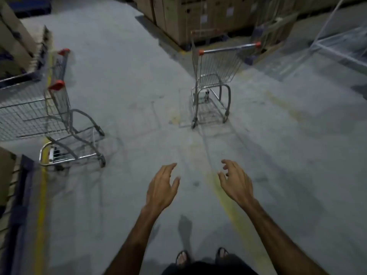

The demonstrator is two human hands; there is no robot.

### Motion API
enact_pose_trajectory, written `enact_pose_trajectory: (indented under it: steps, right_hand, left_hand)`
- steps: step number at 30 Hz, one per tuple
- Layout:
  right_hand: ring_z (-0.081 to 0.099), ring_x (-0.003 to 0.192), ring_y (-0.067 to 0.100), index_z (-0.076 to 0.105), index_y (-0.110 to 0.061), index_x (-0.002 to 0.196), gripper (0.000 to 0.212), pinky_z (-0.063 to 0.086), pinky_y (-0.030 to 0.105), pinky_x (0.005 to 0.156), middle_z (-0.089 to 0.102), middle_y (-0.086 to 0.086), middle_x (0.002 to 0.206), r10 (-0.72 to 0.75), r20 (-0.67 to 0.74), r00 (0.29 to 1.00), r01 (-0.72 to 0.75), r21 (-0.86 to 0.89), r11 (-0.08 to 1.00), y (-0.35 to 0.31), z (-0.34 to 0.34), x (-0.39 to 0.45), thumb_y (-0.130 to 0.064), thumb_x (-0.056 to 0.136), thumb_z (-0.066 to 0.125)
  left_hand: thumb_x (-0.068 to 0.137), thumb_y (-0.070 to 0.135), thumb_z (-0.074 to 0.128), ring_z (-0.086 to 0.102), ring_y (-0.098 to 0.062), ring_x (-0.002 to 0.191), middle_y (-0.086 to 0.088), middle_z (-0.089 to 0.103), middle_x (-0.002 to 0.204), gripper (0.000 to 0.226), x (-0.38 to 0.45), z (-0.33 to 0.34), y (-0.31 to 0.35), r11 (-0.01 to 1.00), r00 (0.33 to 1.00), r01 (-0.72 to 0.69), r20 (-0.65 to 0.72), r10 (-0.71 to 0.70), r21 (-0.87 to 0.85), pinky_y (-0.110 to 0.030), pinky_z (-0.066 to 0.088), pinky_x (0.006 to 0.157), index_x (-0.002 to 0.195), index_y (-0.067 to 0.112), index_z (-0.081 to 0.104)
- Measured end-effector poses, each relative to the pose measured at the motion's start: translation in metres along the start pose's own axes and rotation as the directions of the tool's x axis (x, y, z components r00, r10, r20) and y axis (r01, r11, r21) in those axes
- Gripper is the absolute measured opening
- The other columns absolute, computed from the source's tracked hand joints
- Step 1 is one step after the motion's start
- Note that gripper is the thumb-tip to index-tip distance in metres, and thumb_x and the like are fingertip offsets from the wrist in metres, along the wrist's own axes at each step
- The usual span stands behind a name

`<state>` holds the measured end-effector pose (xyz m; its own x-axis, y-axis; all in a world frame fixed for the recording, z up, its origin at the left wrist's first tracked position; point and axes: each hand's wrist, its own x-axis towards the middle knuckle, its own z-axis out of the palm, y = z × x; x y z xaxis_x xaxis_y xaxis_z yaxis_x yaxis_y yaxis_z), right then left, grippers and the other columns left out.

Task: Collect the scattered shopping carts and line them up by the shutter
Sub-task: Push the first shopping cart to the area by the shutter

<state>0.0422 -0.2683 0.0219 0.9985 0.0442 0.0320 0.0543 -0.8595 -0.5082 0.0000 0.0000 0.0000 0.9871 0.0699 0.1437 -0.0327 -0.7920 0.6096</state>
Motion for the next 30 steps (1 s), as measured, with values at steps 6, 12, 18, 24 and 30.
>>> enact_pose_trajectory:
  steps: [6, 12, 18, 24, 30]
  right_hand:
    - [0.070, 0.104, 0.021, 0.063, -0.023, 0.134, 0.033, 0.053, 0.035, 0.082, 0.067, -0.004, 0.123, 0.093, 0.069, 0.993, -0.094, 0.004, 0.996, 0.001, 0.015, -0.034, -0.032, 0.102, 0.063]
    - [0.071, 0.093, 0.018, 0.070, -0.021, 0.122, 0.024, 0.053, 0.033, 0.075, 0.071, -0.004, 0.112, 0.141, 0.122, 0.983, -0.145, 0.030, 0.989, 0.000, 0.015, -0.033, -0.033, 0.102, 0.064]
    - [0.069, 0.089, 0.012, 0.070, -0.023, 0.122, 0.024, 0.056, 0.032, 0.076, 0.072, -0.006, 0.109, 0.148, 0.164, 0.975, -0.163, 0.077, 0.984, 0.009, 0.015, 0.002, -0.035, 0.102, 0.064]
    - [0.071, 0.093, 0.015, 0.070, -0.023, 0.122, 0.024, 0.058, 0.037, 0.077, 0.072, -0.006, 0.110, 0.114, 0.140, 0.983, -0.130, 0.108, 0.986, 0.032, 0.004, 0.083, -0.033, 0.100, 0.066]
    - [0.069, 0.101, 0.017, 0.068, -0.023, 0.127, 0.028, 0.055, 0.035, 0.082, 0.069, -0.005, 0.116, 0.092, 0.159, 0.983, -0.111, 0.111, 0.988, 0.072, -0.025, 0.184, -0.034, 0.102, 0.064]
  left_hand:
    - [0.104, 0.034, 0.065, 0.067, -0.012, 0.105, 0.009, 0.064, 0.133, 0.042, -0.031, 0.018, -0.008, 0.996, 0.992, 0.064, 0.114, -0.057, -0.057, -0.025, 0.048, 0.085, 0.144, 0.025, 0.058]
    - [0.104, 0.036, 0.064, 0.064, -0.006, 0.098, 0.012, 0.067, 0.127, 0.039, -0.014, 0.031, 0.000, 0.989, 0.985, 0.084, 0.157, -0.065, -0.120, -0.029, 0.054, 0.082, 0.142, 0.027, 0.061]
    - [0.103, 0.036, 0.065, 0.064, -0.006, 0.093, 0.012, 0.068, 0.121, 0.036, 0.038, 0.054, 0.019, 0.986, 0.978, 0.089, 0.201, -0.060, -0.139, -0.031, 0.055, 0.080, 0.139, 0.029, 0.062]
    - [0.104, 0.035, 0.064, 0.065, -0.010, 0.094, 0.011, 0.069, 0.121, 0.037, 0.120, 0.066, 0.035, 0.992, 0.987, 0.074, 0.152, -0.059, -0.097, -0.034, 0.056, 0.082, 0.139, 0.025, 0.063]
    - [0.104, 0.038, 0.064, 0.066, -0.008, 0.095, 0.013, 0.069, 0.121, 0.036, 0.205, 0.071, 0.058, 0.996, 0.991, 0.089, 0.098, -0.086, -0.023, -0.035, 0.057, 0.083, 0.138, 0.027, 0.064]
